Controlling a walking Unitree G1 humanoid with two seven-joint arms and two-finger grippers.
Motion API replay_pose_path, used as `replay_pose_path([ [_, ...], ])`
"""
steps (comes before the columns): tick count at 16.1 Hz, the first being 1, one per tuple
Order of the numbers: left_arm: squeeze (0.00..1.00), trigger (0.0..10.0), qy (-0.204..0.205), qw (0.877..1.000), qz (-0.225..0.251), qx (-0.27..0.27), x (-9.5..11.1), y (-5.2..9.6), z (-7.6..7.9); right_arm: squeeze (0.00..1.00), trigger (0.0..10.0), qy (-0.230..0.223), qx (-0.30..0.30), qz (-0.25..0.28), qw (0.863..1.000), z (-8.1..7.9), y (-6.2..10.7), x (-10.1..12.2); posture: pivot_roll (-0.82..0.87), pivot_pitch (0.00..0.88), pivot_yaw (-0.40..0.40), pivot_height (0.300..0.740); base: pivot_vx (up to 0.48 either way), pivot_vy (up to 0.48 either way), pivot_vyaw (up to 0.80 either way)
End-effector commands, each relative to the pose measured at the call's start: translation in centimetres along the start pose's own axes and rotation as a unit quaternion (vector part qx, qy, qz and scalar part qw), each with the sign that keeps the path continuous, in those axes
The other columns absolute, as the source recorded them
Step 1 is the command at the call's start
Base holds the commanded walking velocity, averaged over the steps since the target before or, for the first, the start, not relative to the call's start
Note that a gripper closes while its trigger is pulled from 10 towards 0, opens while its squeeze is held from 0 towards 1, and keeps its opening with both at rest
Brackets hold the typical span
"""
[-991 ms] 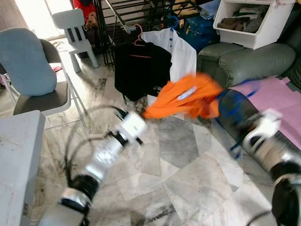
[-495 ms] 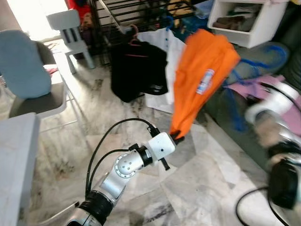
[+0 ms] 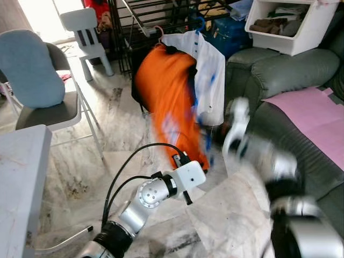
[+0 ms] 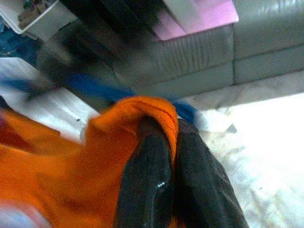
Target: Hang hanger
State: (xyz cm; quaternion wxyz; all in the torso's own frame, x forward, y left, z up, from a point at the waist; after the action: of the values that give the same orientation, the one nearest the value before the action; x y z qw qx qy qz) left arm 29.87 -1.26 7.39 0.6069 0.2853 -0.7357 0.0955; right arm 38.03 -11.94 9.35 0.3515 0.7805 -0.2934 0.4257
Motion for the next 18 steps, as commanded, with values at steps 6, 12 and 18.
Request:
replay_pose_path([
  [6, 0.0, 10.0, 0.066, 0.996, -0.029, -0.044, -0.2, -0.1, 1.1, 0.0, 10.0, -0.043, -0.257, 0.05, 0.964, 8.9, 4.8, 3.3, -0.23, 0.0, 0.066, 0.74, 0.0, 0.0, 0.0],
  [12, 0.0, 10.0, 0.059, 0.997, -0.023, -0.038, 0.6, 0.0, 0.8, 0.0, 10.0, 0.089, -0.228, 0.064, 0.967, 6.2, 2.9, 4.6, -0.22, 0.0, 0.058, 0.74, 0.0, 0.0, 0.0],
  [18, 0.0, 10.0, 0.043, 0.998, -0.014, -0.034, 1.4, -0.6, 0.8, 0.0, 10.0, 0.036, -0.237, -0.047, 0.97, 6.5, 2.9, -1.1, -0.22, 0.0, 0.046, 0.74, 0.0, 0.0, 0.0],
])
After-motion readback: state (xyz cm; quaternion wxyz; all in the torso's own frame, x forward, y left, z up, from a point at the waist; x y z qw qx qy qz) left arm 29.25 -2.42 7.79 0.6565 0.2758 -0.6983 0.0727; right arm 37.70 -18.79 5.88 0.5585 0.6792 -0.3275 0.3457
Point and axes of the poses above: a point about 5 cm out from each wrist's last joint towards the gripper, its own y axis pointing back from the gripper into the wrist, its own x axis along the axis of the wrist's last joint, z = x × y, the point moved 4 cm from there along -y, pointing out of the wrist towards the gripper, and after that the axes turned 10 degrees about y, right-handed, at the moved point
